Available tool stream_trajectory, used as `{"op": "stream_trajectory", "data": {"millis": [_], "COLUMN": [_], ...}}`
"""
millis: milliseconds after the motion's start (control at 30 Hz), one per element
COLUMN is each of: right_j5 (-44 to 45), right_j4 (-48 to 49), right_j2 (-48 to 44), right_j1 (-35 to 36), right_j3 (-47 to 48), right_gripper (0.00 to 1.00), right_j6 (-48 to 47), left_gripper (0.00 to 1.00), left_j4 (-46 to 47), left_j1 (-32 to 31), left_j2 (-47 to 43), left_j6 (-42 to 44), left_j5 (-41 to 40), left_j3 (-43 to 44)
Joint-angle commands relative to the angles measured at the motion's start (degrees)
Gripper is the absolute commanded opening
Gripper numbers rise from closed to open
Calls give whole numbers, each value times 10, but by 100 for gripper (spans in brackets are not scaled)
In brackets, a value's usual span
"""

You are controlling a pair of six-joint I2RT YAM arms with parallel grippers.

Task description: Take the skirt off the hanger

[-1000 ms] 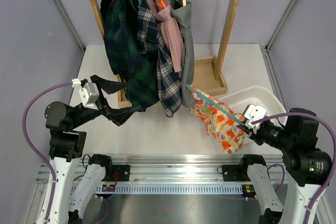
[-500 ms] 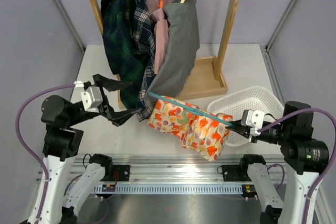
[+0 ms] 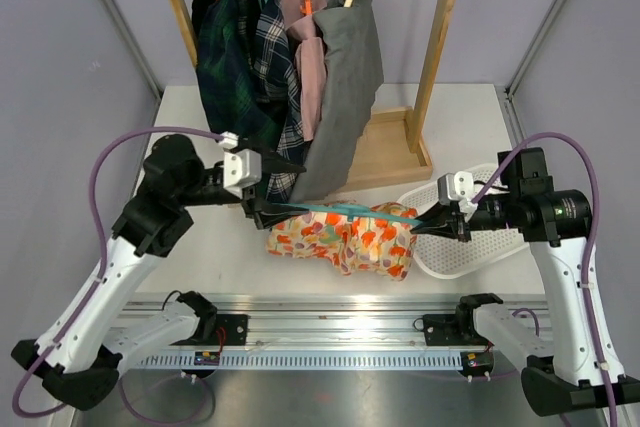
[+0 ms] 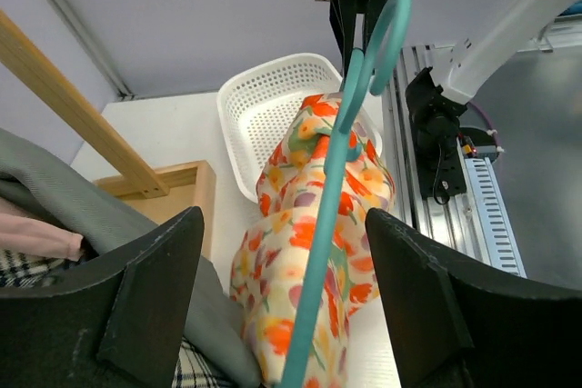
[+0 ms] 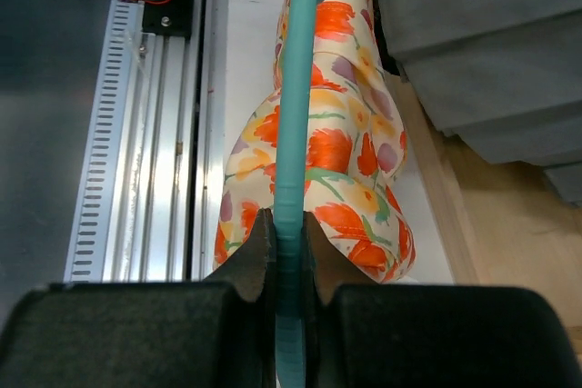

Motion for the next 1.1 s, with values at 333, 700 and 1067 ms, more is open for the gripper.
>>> {"op": "stream_trajectory", "data": {"millis": [333,700,1067], "right_j5": [-8,-4,35], "right_j4": [-11,25,205], "right_j2": [56,84,109], "right_j1": [79,111,119], "right_j3": [39,53,54], "right_gripper": [0,0,54], "right_j6": [81,119,404], "left_gripper": [46,23,0], "left_j4": [-161,-183,-149], "left_j1": [-142,-174,-174], "left_j2": [83,79,51], "left_j6": [151,175,-17], "left_j5": [-186,-293,-374], "left_j3": [48,-11,-34]}}
